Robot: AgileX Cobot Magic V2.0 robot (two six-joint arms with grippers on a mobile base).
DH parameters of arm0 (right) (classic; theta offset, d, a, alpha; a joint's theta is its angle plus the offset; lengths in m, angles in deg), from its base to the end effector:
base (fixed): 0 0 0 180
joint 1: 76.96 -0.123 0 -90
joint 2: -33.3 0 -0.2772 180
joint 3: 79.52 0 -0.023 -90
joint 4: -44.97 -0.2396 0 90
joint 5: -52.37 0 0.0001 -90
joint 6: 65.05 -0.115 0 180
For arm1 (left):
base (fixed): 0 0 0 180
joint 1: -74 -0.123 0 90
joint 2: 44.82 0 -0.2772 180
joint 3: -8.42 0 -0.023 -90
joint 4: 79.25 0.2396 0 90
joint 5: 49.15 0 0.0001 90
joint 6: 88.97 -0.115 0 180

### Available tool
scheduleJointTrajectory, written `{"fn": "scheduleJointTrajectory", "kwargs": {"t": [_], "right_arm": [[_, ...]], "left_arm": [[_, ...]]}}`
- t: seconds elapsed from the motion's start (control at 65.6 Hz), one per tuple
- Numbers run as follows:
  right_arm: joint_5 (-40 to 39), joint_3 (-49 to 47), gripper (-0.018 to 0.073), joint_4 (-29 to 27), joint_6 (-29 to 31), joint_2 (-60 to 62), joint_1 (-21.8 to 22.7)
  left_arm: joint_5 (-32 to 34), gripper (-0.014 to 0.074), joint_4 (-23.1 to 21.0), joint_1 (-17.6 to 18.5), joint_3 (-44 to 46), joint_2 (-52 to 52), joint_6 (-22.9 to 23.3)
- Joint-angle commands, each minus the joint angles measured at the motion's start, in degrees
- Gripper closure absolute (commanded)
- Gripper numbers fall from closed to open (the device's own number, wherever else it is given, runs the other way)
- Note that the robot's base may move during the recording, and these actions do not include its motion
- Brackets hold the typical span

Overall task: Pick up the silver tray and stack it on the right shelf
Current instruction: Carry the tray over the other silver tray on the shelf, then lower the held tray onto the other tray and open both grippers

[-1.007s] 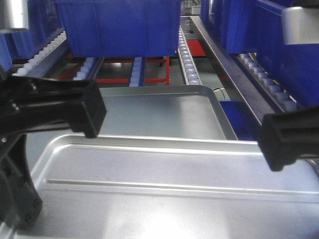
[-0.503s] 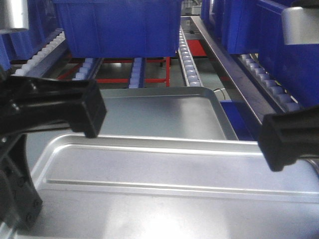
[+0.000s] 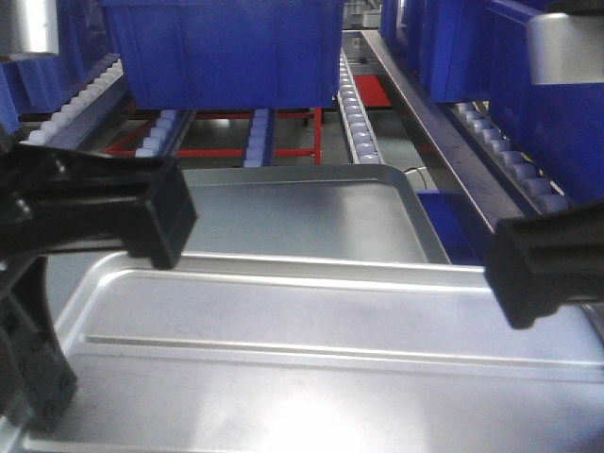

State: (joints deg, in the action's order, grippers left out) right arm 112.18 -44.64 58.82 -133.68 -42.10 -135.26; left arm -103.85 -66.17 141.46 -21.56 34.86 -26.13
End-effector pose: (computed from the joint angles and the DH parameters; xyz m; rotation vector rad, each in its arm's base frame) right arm 0.1167 0.1436 0.2192 0.1096 2.8657 0.0810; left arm 0.1022 -0.1908 0.2283 0.2651 2.8217 -0.2306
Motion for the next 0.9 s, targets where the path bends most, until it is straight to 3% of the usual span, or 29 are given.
{"fn": "scheduleJointTrajectory", "kwargs": {"t": [0.0,0.275,0.595,0.793,0.885], "right_arm": [[0.3,-1.7,0.0490,4.4,3.7,1.2,1.1],[-8.9,-8.3,0.0490,4.4,9.0,-2.9,7.4],[-17.4,-20.7,0.0491,4.4,17.2,-17.2,16.4],[-18.4,-28.4,0.0491,3.6,18.2,-25.4,20.5],[-19.5,-30.7,0.0491,1.9,19.3,-27.7,21.8]], "left_arm": [[-4.2,0.0696,2.4,-1.7,1.3,-1.5,-3.5],[6.1,0.0696,-3.1,-14.0,1.3,-1.5,-17.1],[15.8,0.0696,-11.5,-31.4,1.4,-0.1,-35.9],[18.8,0.0696,-18.6,-37.7,3.6,5.9,-47.7],[19.0,0.0696,-19.3,-39.4,6.7,9.7,-49.3]]}}
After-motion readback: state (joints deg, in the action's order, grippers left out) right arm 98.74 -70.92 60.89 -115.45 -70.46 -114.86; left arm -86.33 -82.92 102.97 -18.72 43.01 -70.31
